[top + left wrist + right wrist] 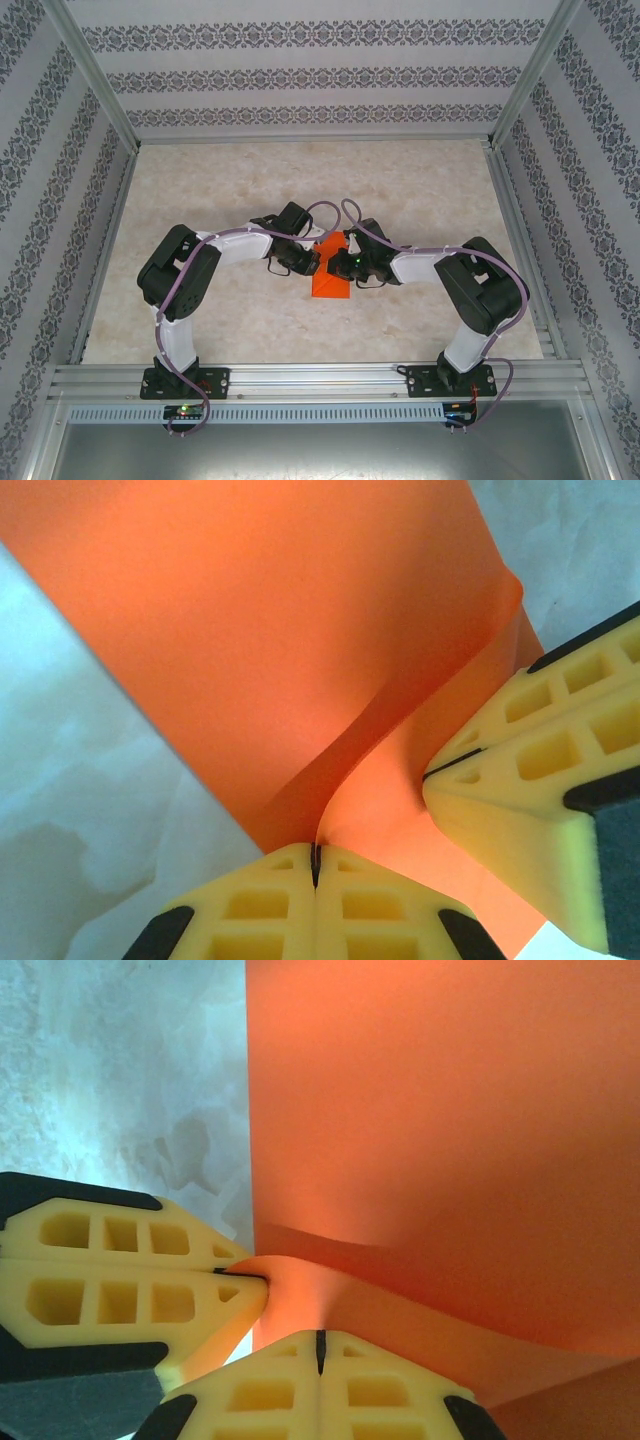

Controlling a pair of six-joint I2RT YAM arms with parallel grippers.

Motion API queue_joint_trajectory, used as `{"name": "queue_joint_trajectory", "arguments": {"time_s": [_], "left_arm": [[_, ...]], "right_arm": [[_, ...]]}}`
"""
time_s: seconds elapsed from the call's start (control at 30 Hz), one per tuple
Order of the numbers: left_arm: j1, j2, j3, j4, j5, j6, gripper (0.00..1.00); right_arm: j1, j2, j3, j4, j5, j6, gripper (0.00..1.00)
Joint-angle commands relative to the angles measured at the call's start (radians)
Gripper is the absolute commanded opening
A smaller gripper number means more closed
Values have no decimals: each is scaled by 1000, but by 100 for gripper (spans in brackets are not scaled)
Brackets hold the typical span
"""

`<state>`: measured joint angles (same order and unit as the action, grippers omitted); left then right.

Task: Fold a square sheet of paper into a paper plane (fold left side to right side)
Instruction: Fold the triangle a second time at the center of the table.

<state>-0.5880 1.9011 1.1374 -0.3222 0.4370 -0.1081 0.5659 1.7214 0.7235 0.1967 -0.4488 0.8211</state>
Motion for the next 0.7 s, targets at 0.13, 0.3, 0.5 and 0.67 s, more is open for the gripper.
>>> {"name": "queue_joint_trajectory", "arguments": {"time_s": [0.13, 0.3, 0.5, 0.67], "left_arm": [[-7, 23, 14, -25, -9, 27, 0], [-7, 23, 20, -29, -11, 26, 0], [-7, 21, 25, -31, -5, 19, 2], [-7, -35, 23, -25, -1, -2, 10]], "right_arm": [[3, 3, -9, -48, 48, -41, 3], [-3, 7, -18, -56, 56, -46, 3], [-9, 17, -27, -63, 56, -46, 3], [-9, 24, -33, -71, 61, -46, 3]]}}
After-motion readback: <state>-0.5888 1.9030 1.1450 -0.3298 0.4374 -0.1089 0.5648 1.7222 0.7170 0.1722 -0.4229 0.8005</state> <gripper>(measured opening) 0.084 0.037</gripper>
